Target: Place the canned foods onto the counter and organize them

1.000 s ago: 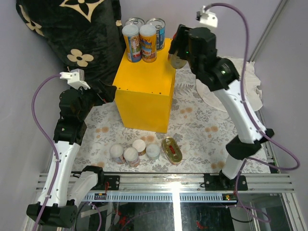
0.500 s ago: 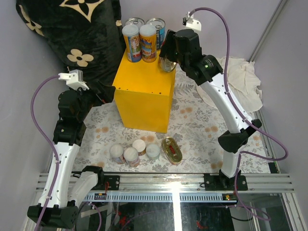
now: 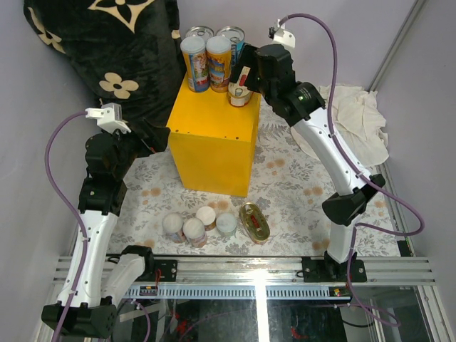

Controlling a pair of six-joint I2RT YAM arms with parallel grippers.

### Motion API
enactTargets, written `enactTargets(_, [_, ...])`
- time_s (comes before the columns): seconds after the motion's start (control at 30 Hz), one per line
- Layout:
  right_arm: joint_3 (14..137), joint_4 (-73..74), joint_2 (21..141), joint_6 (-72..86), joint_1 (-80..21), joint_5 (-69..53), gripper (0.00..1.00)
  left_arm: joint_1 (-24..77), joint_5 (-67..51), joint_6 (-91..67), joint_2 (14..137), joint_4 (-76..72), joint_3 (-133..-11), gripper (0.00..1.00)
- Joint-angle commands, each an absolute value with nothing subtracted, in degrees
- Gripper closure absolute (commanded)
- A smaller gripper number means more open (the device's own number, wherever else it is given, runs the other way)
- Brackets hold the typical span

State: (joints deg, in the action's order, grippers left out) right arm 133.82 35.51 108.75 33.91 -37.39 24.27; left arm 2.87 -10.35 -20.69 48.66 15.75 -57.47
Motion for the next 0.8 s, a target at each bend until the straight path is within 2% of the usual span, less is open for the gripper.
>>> enactTargets(0.0, [133.69, 31.81, 108.52, 34.7, -36.62, 23.78, 0.0, 2.19, -9.75, -18.52, 49.99, 19.34, -55.94, 0.0])
enactTargets(0.17, [128.17, 29.24, 105.87, 35.86, -35.9, 24.2, 0.02, 2.09, -9.94, -18.62, 50.38, 19.25, -55.89, 0.0])
enactTargets(0.33, [120.1, 24.07, 102.2, 36.45, -34.88, 24.37, 0.2, 2.02, -10.34, -18.84, 50.69, 19.16, -55.8, 0.0])
enactTargets(0.53, [118.92, 23.45, 103.27, 37.36, -33.35, 21.79, 0.36, 1.76, -10.7, -18.87, 51.1, 19.07, -55.8, 0.0])
enactTargets(0.67, [117.89, 22.08, 103.26, 37.18, -32.44, 20.25, 0.52, 1.6, -10.71, -18.89, 51.33, 19.01, -55.8, 0.0])
enactTargets(0.77, [117.89, 21.84, 103.45, 37.21, -32.04, 20.16, 0.57, 1.42, -11.18, -18.98, 51.91, 18.99, -55.96, 0.0])
